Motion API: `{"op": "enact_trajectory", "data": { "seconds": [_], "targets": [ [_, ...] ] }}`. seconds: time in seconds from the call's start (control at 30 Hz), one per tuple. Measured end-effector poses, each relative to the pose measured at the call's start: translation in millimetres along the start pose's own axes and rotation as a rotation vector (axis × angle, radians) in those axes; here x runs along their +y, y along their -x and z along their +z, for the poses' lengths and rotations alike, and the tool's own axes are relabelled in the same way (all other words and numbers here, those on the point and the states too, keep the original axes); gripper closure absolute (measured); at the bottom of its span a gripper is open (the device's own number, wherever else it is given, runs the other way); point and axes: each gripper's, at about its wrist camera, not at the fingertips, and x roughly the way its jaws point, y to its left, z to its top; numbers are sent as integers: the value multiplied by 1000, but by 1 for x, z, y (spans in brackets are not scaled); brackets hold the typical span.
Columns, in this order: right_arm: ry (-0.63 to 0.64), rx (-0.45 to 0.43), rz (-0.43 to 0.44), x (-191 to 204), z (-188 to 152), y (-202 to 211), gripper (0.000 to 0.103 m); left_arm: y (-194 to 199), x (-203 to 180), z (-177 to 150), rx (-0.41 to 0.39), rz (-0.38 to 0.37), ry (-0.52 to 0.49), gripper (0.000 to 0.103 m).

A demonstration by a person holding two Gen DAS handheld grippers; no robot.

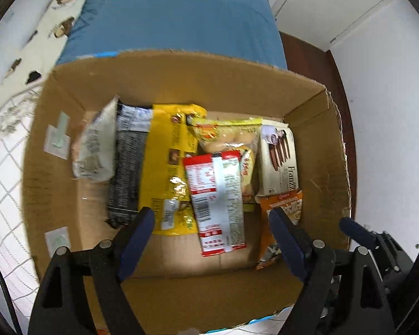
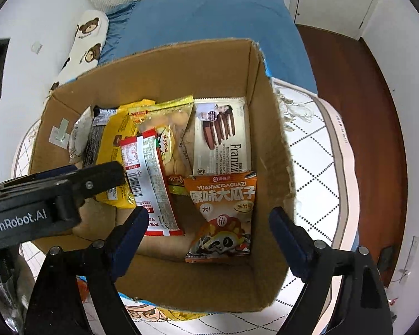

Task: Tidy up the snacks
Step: 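Carry both packets into the box and open both tools, then grasp the orange bag with the left tool while the right tool grasps the clear candy bag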

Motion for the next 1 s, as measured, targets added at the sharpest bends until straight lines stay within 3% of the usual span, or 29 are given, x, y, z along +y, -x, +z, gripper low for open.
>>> {"op": "enact_trajectory", "data": {
  "seconds": [0.33, 1.0],
  "targets": [
    [30, -101, -31, 9, -26, 40, 13, 57, 27, -27, -149, 68, -13, 19],
    [71, -400, -38, 42, -121, 158, 13, 161, 26, -148, -473, 104, -57, 19]
  ]
}}
